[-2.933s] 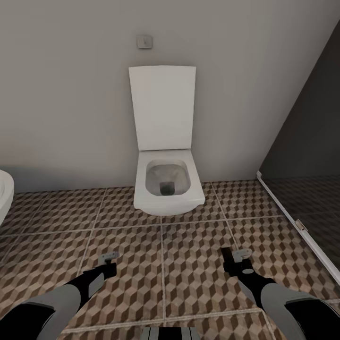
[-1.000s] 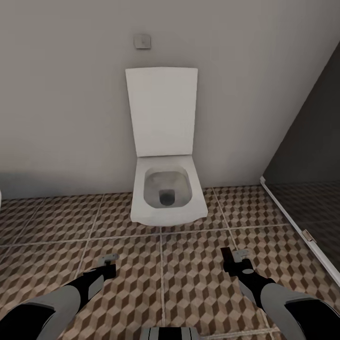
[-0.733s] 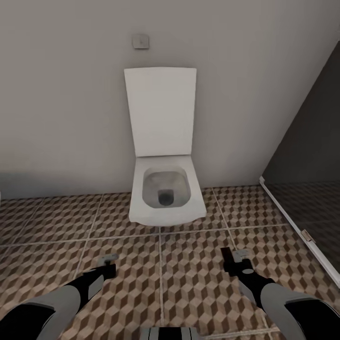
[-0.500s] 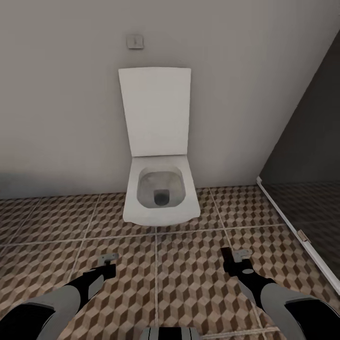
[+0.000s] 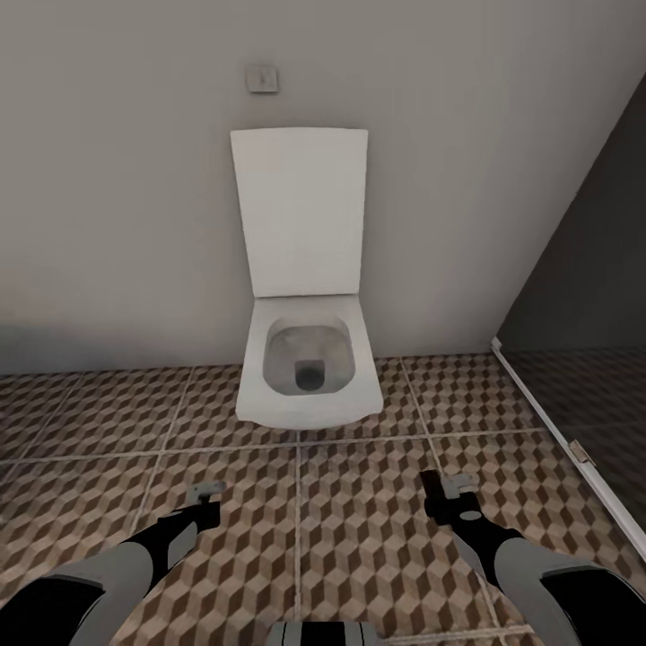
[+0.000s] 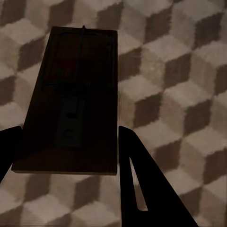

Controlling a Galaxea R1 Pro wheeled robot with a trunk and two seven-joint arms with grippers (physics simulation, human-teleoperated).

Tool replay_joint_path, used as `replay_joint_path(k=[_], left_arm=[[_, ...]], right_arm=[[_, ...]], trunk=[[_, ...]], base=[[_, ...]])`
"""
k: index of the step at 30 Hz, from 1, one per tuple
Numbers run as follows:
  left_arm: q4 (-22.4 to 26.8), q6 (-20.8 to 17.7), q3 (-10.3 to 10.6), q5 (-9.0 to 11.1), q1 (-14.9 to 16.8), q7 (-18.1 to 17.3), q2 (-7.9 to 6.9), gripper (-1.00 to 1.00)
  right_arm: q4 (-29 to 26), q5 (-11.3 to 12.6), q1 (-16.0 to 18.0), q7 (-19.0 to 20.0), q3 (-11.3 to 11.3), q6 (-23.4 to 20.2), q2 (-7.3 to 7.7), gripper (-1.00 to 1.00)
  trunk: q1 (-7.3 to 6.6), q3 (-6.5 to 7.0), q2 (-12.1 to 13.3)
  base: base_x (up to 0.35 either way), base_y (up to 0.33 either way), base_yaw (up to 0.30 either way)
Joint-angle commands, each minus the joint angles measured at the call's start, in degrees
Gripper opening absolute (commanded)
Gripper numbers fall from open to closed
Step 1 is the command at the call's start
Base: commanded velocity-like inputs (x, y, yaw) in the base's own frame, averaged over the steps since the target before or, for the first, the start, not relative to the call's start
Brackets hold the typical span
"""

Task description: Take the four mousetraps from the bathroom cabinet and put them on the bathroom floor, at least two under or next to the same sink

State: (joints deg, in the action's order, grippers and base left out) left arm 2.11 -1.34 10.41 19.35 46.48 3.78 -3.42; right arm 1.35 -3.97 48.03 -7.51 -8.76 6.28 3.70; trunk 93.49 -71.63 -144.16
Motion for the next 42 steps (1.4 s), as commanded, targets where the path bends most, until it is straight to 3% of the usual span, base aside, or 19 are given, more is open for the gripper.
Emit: replay_joint_path(k=[1,42], left_arm=[[0.1,-0.2,0.5,0.3,0.0,0.2,0.00,-1.00],[-0.1,-0.2,0.5,0.2,0.0,0.2,0.04,-1.00]], right_arm=[[0.1,-0.3,0.1,-0.3,-0.2,0.2,0.01,-1.00],[0.1,-0.4,0.1,0.1,-0.2,0.4,0.17,-1.00]], trunk=[[-0.01,-0.04,0.0],[-0.01,-0.04,0.0]], base=[[0.000,-0.001,0.199],[0.000,0.000,0.023]])
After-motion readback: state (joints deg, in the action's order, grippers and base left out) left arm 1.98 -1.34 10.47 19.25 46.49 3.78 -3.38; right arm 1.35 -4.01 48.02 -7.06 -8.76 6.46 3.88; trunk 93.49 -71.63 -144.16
